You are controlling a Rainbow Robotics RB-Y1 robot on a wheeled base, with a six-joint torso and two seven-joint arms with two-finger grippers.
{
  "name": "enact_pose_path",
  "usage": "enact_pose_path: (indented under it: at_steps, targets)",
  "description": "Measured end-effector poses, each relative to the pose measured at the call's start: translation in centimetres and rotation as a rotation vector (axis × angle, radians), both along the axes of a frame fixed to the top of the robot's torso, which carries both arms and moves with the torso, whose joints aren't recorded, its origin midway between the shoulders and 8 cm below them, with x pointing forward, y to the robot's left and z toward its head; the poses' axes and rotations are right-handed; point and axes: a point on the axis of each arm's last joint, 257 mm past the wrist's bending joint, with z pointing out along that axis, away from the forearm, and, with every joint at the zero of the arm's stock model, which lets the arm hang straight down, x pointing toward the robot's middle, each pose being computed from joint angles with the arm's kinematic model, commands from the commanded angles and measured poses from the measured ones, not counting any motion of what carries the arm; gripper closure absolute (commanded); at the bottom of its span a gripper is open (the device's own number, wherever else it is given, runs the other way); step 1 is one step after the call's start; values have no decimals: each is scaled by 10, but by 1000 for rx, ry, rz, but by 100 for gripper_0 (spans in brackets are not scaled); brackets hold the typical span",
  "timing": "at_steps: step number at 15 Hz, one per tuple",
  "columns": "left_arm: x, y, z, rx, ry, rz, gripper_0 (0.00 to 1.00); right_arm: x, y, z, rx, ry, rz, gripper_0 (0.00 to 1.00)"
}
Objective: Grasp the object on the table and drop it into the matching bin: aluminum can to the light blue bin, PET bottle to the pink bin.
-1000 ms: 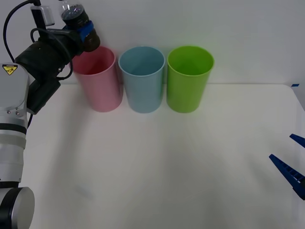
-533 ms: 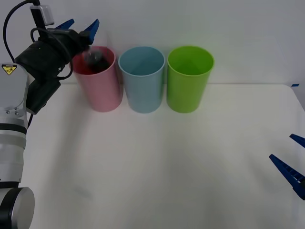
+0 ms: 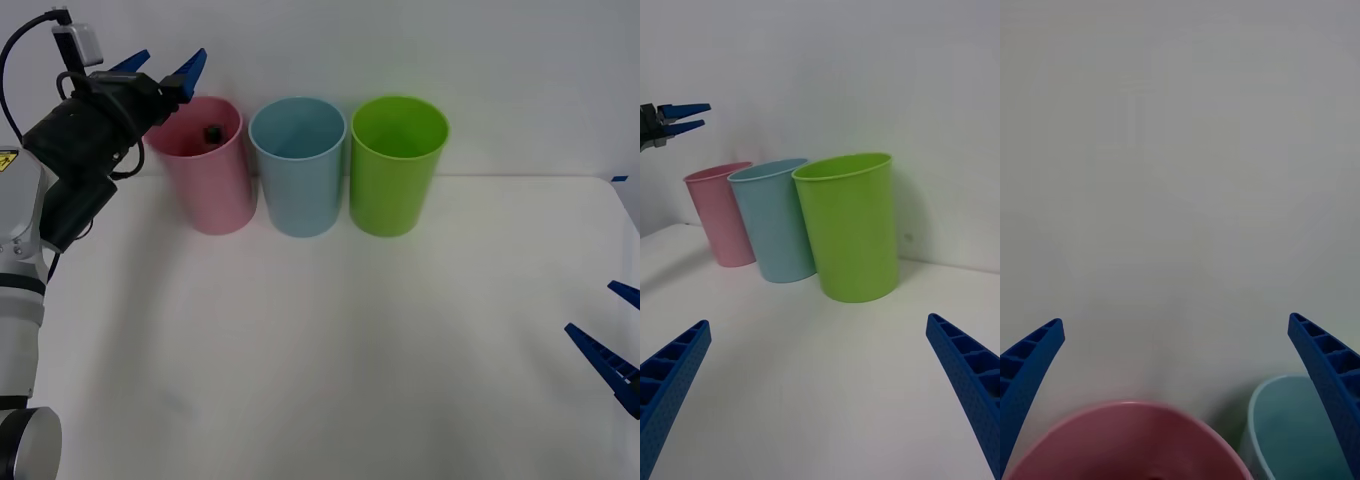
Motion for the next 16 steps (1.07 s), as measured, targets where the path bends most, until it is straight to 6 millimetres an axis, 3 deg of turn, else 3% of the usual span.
enact_pose_path:
  at_steps: [6, 16]
  targets:
    - [-36, 27, -12, -15, -7, -25, 0, 0, 0, 0, 0, 0, 0, 0]
    - [-127, 79, -47, 10, -1, -34, 0, 0, 0, 0, 0, 0, 0, 0]
